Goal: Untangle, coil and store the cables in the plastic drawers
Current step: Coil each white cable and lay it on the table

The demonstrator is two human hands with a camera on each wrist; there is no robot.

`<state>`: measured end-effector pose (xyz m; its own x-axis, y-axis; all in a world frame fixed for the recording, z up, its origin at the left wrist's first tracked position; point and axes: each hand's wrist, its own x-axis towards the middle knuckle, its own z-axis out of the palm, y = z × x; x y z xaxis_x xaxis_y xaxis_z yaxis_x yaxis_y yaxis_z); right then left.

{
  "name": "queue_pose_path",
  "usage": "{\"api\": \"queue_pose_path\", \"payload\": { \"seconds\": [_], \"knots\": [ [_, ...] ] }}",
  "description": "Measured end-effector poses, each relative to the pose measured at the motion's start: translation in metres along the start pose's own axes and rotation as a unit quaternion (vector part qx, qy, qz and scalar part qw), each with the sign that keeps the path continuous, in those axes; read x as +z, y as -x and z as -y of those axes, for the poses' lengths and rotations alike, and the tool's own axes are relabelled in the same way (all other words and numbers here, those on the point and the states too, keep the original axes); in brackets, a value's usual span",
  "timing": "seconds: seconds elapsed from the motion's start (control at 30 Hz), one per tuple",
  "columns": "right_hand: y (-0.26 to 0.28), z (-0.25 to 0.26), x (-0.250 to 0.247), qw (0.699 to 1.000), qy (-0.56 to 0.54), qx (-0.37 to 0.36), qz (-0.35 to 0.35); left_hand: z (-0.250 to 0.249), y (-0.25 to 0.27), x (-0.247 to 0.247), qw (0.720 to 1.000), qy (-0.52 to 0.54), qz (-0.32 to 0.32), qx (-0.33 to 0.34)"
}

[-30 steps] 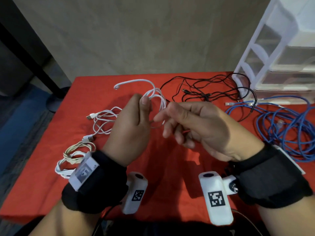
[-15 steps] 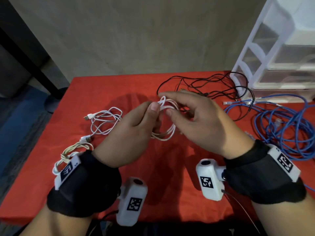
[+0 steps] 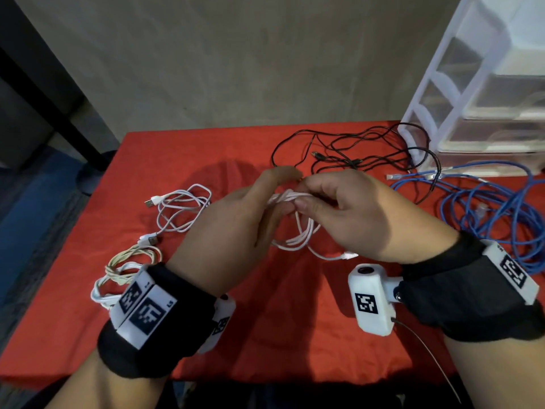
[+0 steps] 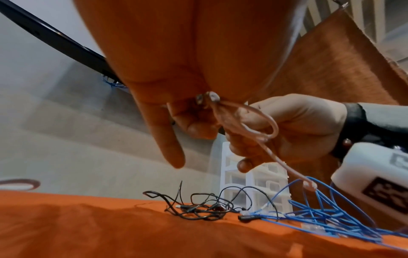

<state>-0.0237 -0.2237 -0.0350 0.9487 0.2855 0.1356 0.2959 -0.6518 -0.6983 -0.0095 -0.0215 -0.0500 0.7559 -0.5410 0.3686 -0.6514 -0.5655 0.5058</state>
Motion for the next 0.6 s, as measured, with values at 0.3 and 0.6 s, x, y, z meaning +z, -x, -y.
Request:
{"api": "queue_pose_path", "payload": {
  "seconds": [0.3,0.6],
  "knots": [
    [-0.003,0.011,0.012,0.996,-0.022,0.007,-0.083,-0.006,-0.002,0.004,0.992,-0.057,-0.108,-0.007],
    [-0.004,0.032,0.039,0.959,0.084,-0.066,-0.262,0.001,-0.007,0.002,0.979,-0.027,-0.189,-0.075]
  ]
}}
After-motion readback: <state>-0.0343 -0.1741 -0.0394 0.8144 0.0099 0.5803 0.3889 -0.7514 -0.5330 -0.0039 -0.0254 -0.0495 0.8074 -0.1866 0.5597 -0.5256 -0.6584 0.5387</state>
